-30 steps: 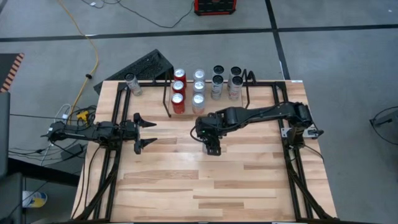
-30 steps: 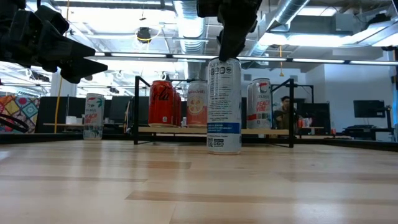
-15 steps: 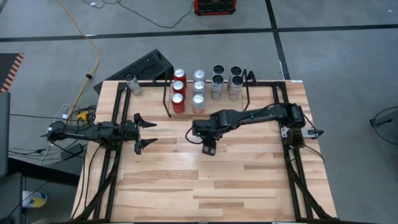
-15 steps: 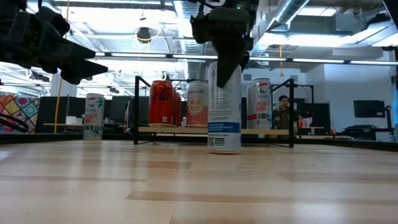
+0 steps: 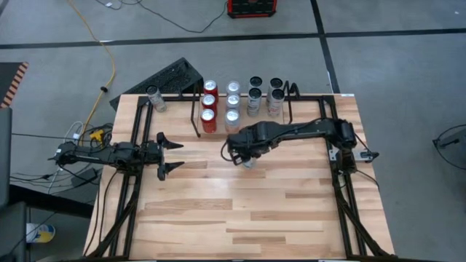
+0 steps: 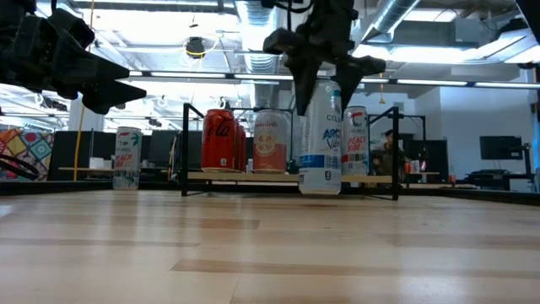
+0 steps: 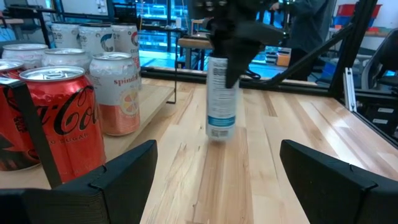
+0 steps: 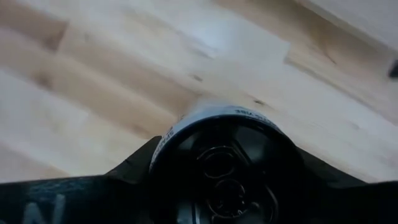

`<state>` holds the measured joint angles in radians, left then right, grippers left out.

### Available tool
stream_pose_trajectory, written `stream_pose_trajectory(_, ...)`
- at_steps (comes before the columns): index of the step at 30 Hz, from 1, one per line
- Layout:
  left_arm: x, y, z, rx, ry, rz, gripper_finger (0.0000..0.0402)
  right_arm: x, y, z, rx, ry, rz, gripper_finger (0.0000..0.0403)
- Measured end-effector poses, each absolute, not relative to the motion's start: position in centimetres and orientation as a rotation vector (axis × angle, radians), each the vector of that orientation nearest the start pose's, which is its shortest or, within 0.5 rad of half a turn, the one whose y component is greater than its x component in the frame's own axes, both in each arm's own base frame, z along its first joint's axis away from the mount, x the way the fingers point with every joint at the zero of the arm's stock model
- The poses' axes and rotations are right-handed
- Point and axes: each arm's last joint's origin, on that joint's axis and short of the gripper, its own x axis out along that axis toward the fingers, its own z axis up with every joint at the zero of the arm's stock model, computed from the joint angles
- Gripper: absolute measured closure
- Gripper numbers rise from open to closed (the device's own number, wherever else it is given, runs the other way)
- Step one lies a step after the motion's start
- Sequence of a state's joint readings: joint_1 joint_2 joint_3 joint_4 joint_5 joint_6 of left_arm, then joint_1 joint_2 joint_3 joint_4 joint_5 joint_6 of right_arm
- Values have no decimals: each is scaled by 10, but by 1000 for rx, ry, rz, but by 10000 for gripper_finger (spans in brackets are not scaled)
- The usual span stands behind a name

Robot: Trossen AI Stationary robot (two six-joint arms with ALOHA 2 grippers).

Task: Place canned beverage on shelf
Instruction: Put the white blue soda can on the shelf aligned with the other white blue soda cans

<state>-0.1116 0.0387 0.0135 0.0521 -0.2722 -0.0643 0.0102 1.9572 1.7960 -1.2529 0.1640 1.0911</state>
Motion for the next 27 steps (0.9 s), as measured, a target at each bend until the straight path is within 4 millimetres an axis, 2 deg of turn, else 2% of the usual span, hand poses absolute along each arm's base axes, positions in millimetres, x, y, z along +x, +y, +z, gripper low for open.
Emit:
stream_pose_trajectory(5,98,-3,170,-69,-32,160,74,388,-15,273,884,1092,-965,140)
stream_pose_trajectory(11,98,-3,170,-69,-32,160,74,396,-25,275,929,1003,-944,135)
stream_pose_trajectory(23,98,-3,170,-69,-32,160,74,397,-31,271,952,1007,-973,131)
stream_pose_trajectory(27,98,-3,170,-69,-32,160,74,397,-32,271,956,1000,-974,118)
